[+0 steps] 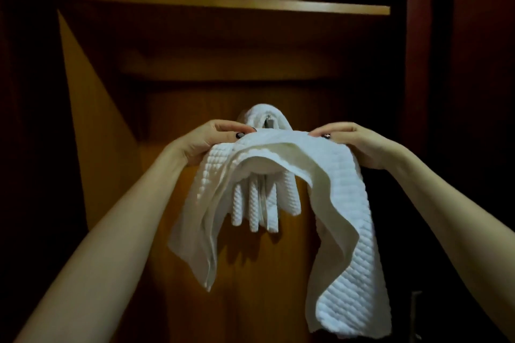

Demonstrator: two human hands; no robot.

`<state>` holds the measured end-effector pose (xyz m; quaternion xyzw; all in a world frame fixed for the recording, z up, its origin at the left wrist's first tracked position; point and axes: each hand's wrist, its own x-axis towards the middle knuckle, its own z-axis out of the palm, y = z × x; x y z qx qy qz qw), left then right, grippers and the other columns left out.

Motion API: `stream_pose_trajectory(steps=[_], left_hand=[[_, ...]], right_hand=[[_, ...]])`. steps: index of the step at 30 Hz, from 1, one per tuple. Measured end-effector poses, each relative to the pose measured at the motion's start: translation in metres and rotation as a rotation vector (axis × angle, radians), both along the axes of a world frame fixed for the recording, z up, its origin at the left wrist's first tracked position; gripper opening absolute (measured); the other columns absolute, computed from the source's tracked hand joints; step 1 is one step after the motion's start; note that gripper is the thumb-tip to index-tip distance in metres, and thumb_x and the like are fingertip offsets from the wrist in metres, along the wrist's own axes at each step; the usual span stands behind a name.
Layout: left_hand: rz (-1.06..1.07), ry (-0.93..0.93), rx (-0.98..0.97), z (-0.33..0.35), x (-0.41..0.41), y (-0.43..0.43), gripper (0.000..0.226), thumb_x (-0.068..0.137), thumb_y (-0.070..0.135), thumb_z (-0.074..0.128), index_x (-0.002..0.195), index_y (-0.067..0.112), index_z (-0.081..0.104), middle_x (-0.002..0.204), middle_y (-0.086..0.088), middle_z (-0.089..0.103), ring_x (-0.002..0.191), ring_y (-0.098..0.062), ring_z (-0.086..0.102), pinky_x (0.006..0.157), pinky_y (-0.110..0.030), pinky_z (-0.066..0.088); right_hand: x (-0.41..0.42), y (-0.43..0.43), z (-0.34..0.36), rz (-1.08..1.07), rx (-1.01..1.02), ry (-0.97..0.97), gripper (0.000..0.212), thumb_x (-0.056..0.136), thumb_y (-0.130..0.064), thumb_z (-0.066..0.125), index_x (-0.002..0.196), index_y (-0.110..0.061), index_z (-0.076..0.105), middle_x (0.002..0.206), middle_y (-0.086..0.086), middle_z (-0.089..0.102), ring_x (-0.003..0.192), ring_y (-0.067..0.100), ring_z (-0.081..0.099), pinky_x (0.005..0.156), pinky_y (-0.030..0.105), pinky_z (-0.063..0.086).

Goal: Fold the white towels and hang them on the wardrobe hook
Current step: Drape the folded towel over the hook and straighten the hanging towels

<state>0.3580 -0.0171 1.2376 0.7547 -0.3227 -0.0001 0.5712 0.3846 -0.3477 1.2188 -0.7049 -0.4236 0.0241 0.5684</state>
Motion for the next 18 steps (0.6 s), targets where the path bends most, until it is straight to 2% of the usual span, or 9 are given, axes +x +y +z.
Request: stream_pose_trajectory(steps=[2, 5, 7, 9, 11, 14, 16, 18], left_hand=[[0.033, -0.075, -0.028, 0.009, 0.017, 0.007, 0.05, 0.044, 0.045, 0.092, 0.088, 0.027, 0.078, 0.091, 0.002, 0.075, 0.079, -0.009, 0.071, 0.064, -0.019, 0.055], [0.022, -0.117, -0.016, 0.017, 0.036, 0.012, 0.048, 0.046, 0.046, 0.091, 0.087, 0.025, 0.079, 0.091, 0.002, 0.075, 0.079, -0.009, 0.071, 0.064, -0.019, 0.055], [0.053, -0.138, 0.012, 0.024, 0.051, 0.013, 0.05, 0.044, 0.047, 0.091, 0.087, 0.025, 0.079, 0.091, 0.002, 0.075, 0.079, -0.009, 0.071, 0.064, -0.019, 0.055], [0.071, -0.156, 0.038, 0.031, 0.065, 0.013, 0.049, 0.046, 0.047, 0.091, 0.088, 0.024, 0.078, 0.091, 0.002, 0.075, 0.08, -0.009, 0.071, 0.064, -0.019, 0.054], [0.073, -0.171, 0.04, 0.038, 0.079, 0.015, 0.044, 0.051, 0.044, 0.09, 0.089, 0.025, 0.078, 0.093, 0.003, 0.075, 0.081, -0.01, 0.071, 0.065, -0.019, 0.055], [0.102, -0.207, -0.007, 0.057, 0.096, 0.014, 0.017, 0.073, 0.023, 0.078, 0.089, 0.026, 0.078, 0.094, 0.004, 0.075, 0.082, -0.01, 0.071, 0.066, -0.02, 0.055], [0.136, -0.246, -0.043, 0.073, 0.109, 0.016, 0.021, 0.077, 0.015, 0.067, 0.089, 0.028, 0.078, 0.094, 0.003, 0.075, 0.084, -0.012, 0.071, 0.068, -0.023, 0.057], [0.157, -0.267, -0.035, 0.085, 0.119, 0.021, 0.027, 0.079, 0.014, 0.063, 0.095, 0.03, 0.077, 0.099, 0.002, 0.075, 0.09, -0.015, 0.071, 0.071, -0.025, 0.057]], right_hand=[[0.021, -0.005, -0.001, 0.071, -0.034, 0.059, 0.036, 0.082, -0.018, 0.058, 0.111, -0.035, 0.072, 0.12, -0.005, 0.068, 0.109, 0.016, 0.066, 0.08, 0.023, 0.054], [0.045, -0.007, -0.007, 0.123, -0.052, 0.107, 0.033, 0.081, -0.012, 0.06, 0.105, -0.03, 0.075, 0.115, -0.001, 0.071, 0.104, 0.019, 0.068, 0.077, 0.026, 0.055], [0.063, -0.005, -0.006, 0.074, -0.076, -0.001, 0.03, 0.086, -0.003, 0.06, 0.1, -0.025, 0.076, 0.109, -0.001, 0.072, 0.101, 0.017, 0.068, 0.077, 0.023, 0.054], [0.077, -0.005, 0.001, -0.038, -0.114, -0.195, 0.037, 0.09, 0.001, 0.057, 0.097, -0.028, 0.077, 0.106, -0.006, 0.072, 0.1, 0.008, 0.066, 0.079, 0.017, 0.05], [0.087, -0.007, 0.014, -0.11, -0.036, -0.319, 0.037, 0.089, -0.001, 0.056, 0.098, -0.03, 0.077, 0.107, -0.008, 0.072, 0.101, 0.004, 0.065, 0.079, 0.012, 0.048], [0.102, -0.007, 0.04, -0.115, 0.185, -0.31, 0.038, 0.09, 0.0, 0.055, 0.091, -0.031, 0.077, 0.098, -0.008, 0.074, 0.091, 0.006, 0.07, 0.07, 0.014, 0.052], [0.117, -0.001, 0.055, -0.135, 0.233, -0.309, 0.037, 0.092, -0.001, 0.053, 0.088, -0.029, 0.077, 0.092, -0.009, 0.074, 0.082, 0.007, 0.071, 0.064, 0.017, 0.053], [0.133, 0.007, 0.069, -0.153, 0.218, -0.327, 0.031, 0.094, -0.003, 0.053, 0.094, -0.026, 0.075, 0.092, -0.01, 0.074, 0.08, 0.006, 0.07, 0.062, 0.016, 0.053]])
